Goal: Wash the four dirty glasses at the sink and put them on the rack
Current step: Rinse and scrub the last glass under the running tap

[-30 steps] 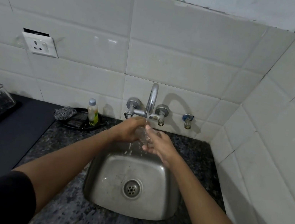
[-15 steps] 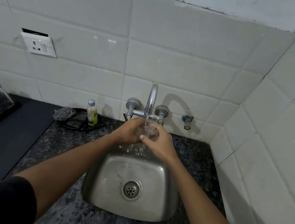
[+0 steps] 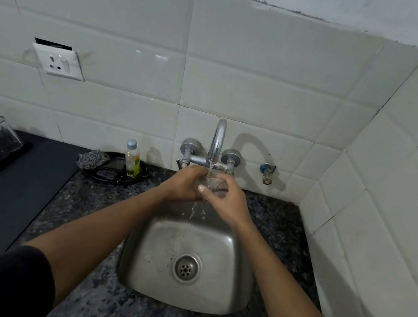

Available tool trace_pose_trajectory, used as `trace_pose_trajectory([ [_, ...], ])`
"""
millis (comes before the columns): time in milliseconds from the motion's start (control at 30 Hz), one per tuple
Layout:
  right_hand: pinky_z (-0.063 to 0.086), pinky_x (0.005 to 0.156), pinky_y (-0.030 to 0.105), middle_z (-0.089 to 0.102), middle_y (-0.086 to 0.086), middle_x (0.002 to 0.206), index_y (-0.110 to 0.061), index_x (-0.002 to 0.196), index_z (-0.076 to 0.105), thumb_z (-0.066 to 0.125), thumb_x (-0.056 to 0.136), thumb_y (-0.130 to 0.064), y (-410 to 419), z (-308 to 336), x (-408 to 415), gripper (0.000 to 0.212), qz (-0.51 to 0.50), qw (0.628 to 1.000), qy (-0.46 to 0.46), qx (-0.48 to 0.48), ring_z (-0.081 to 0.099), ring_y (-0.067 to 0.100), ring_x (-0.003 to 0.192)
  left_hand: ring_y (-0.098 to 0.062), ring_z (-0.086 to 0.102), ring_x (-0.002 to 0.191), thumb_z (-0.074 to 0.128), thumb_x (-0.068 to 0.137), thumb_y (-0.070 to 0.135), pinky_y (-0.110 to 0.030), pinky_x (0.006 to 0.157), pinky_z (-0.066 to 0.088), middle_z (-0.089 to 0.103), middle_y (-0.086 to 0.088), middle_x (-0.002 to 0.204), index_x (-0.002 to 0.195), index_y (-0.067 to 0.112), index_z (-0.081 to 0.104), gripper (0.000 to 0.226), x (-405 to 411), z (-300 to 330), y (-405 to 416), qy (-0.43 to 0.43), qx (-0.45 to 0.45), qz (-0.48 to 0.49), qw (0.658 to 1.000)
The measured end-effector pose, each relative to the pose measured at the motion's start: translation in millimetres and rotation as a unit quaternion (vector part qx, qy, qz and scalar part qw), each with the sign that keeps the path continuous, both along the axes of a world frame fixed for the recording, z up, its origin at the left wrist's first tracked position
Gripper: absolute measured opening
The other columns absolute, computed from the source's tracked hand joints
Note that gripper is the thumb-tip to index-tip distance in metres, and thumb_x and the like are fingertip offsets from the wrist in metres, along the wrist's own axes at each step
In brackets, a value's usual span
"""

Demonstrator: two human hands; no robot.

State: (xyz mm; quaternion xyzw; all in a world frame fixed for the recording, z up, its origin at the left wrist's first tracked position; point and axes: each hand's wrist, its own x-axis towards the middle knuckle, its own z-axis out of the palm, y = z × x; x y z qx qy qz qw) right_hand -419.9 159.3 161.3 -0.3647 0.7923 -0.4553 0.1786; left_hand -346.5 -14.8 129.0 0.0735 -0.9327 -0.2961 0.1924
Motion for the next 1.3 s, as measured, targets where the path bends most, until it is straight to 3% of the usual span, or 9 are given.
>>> trace_pose_trajectory([
  [267,0.063,0.082,0.042,0.068,-0.007,0.112,-0.035,0.126,0.055,0.080,0.076,-0.043,-3,4,-4,0.056,0.022,0.995,0.093,0.017,0.070,0.011,0.093,-0.016,0.065,0.099,0.088,0.071,0.009,-0.033,0.088,0.057,0.067,-0.001,0.110,0.118,0.012,0.061,0.055,3,0,10,-0.090,0.264,0.044,0.959],
  [333,0.062,0.086,0.043,0.064,-0.003,0.119,-0.037,0.128,0.053,0.081,0.076,-0.040,-2,4,-7,0.060,0.035,0.993,0.108,0.034,0.067,0.015,0.099,-0.027,0.063,0.098,0.070,0.084,-0.003,-0.037,0.087,0.055,0.067,-0.014,0.107,0.112,0.002,0.066,0.028,9,2,10,-0.115,0.450,-0.031,0.885],
  [433,0.061,0.090,0.044,0.060,0.002,0.129,-0.036,0.134,0.052,0.084,0.080,-0.033,1,3,-8,0.062,0.043,0.992,0.111,0.047,0.065,0.017,0.103,-0.030,0.063,0.107,0.044,0.086,-0.009,-0.036,0.095,0.056,0.065,-0.020,0.130,0.129,-0.002,0.061,0.046,17,-6,1,-0.110,0.670,-0.049,0.732],
  [500,0.058,0.097,0.046,0.056,0.004,0.137,-0.032,0.141,0.050,0.084,0.082,-0.029,0,3,-8,0.068,0.051,0.990,0.123,0.055,0.063,0.020,0.113,-0.030,0.066,0.102,0.046,0.085,0.002,-0.040,0.097,0.055,0.065,-0.021,0.128,0.129,-0.004,0.060,0.046,19,-7,-1,-0.096,0.723,-0.034,0.683],
  [633,0.044,0.116,0.044,0.040,0.007,0.156,-0.027,0.156,0.037,0.079,0.089,-0.026,-5,1,-2,0.079,0.097,0.977,0.164,0.091,0.048,0.025,0.138,-0.024,0.069,0.099,0.047,0.104,0.042,-0.035,0.081,0.060,0.070,-0.014,0.115,0.128,0.004,0.065,0.048,5,-14,5,-0.110,0.707,0.030,0.697],
  [733,0.031,0.119,0.031,0.039,0.007,0.152,-0.018,0.156,0.040,0.077,0.091,-0.024,-7,2,4,0.075,0.075,0.965,0.242,0.063,0.037,0.022,0.142,-0.021,0.070,0.096,0.064,0.093,0.032,-0.032,0.072,0.060,0.070,-0.009,0.112,0.122,0.008,0.068,0.038,-5,-16,8,-0.071,0.719,0.049,0.689],
  [867,0.047,0.105,0.036,0.060,0.012,0.125,-0.005,0.127,0.064,0.071,0.093,-0.020,-8,-1,-4,0.038,0.076,0.890,0.448,-0.028,0.053,0.026,0.119,-0.017,0.072,0.081,0.048,0.101,0.023,-0.031,0.065,0.060,0.074,-0.006,0.095,0.106,0.008,0.069,0.027,-10,-16,17,0.020,0.787,0.062,0.613],
  [1167,0.064,0.060,0.035,0.076,0.010,0.098,-0.007,0.108,0.069,0.053,0.107,-0.035,-38,25,-10,0.032,0.074,0.984,-0.047,0.156,0.078,0.025,0.077,-0.028,0.069,0.088,0.040,0.101,0.027,-0.041,0.074,0.059,0.068,-0.020,0.106,0.115,-0.002,0.066,0.042,-13,-28,25,0.022,0.776,0.079,0.625],
  [1300,0.049,0.064,0.033,0.064,-0.002,0.083,-0.012,0.090,0.064,0.058,0.104,-0.027,-37,28,-17,0.022,0.216,0.936,0.162,0.225,0.064,0.014,0.073,-0.020,0.068,0.073,0.047,0.103,0.035,-0.033,0.062,0.061,0.070,-0.011,0.092,0.107,0.005,0.069,0.038,-11,-25,12,-0.052,0.764,0.115,0.633],
])
